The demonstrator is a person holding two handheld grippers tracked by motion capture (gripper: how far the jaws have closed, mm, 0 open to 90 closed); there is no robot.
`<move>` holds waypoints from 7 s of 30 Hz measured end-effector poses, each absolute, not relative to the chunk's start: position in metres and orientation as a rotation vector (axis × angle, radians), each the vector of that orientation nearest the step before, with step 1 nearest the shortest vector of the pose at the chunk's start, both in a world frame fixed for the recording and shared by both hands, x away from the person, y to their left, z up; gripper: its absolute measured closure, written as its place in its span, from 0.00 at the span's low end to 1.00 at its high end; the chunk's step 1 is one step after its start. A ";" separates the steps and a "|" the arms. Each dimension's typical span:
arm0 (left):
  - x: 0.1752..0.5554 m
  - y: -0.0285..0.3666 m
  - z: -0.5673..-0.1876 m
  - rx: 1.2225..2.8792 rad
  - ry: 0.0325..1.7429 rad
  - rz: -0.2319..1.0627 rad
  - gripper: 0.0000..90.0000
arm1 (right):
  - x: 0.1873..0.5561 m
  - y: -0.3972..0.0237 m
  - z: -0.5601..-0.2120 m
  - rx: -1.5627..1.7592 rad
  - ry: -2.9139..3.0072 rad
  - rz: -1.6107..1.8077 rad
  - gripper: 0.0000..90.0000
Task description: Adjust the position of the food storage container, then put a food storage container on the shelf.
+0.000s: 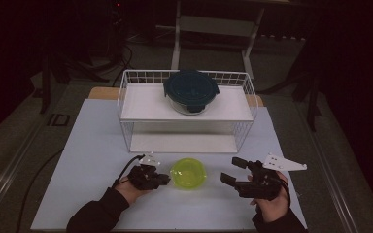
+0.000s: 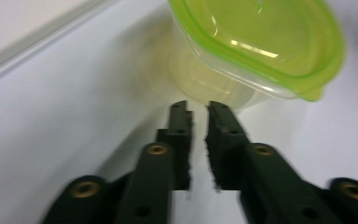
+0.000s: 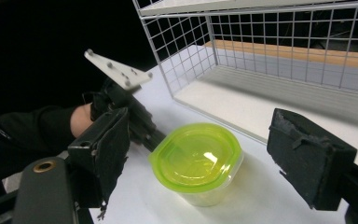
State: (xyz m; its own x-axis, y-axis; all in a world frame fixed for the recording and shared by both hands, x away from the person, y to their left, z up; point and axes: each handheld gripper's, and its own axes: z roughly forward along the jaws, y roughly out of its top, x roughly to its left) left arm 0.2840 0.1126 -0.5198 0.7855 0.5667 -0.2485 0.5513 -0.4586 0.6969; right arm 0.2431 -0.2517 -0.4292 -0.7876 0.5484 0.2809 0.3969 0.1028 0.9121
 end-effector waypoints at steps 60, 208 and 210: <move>0.294 0.104 -0.525 1.665 1.302 -0.411 0.73 | 0.334 -0.203 -0.508 1.604 2.706 1.478 0.80; 0.415 0.111 -0.268 1.599 1.128 -0.003 0.51 | 0.416 -0.170 -0.252 1.441 2.189 1.576 0.59; 0.414 0.112 -0.267 1.595 1.119 -0.002 0.42 | 0.416 -0.170 -0.251 1.429 2.187 1.581 0.54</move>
State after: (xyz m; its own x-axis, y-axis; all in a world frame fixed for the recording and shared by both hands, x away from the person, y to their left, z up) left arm 0.4145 0.1122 -0.2667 0.5482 0.6427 -0.5352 0.6446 0.0830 0.7600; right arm 0.4163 -0.1698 -0.2514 -0.5589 0.7143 0.4213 0.6238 0.0275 0.7811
